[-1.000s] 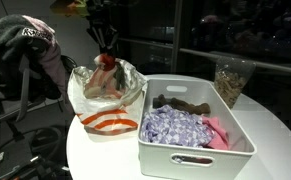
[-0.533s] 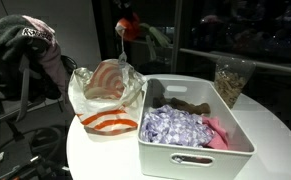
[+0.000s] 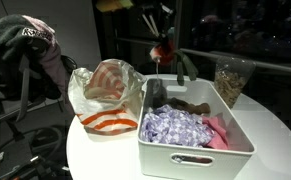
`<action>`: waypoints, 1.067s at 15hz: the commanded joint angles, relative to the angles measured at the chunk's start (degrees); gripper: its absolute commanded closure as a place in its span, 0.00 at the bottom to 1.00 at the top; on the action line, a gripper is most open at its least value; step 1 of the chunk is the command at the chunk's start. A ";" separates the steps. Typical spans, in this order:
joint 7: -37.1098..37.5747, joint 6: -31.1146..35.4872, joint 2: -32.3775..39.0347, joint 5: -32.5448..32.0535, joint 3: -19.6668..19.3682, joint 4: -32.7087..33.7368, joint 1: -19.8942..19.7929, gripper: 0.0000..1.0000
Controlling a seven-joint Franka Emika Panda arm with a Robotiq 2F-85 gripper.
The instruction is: Remove the items from the plastic bag and put them inside the white basket
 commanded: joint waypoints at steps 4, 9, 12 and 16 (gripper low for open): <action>-3.39 5.90 13.66 4.35 -2.20 4.20 0.60 0.71; -11.03 4.68 10.77 10.45 -0.59 1.09 0.63 0.34; -10.60 2.79 7.62 9.17 -0.61 -1.24 1.62 0.12; -8.81 -2.23 3.53 8.55 -0.53 -4.45 3.10 0.00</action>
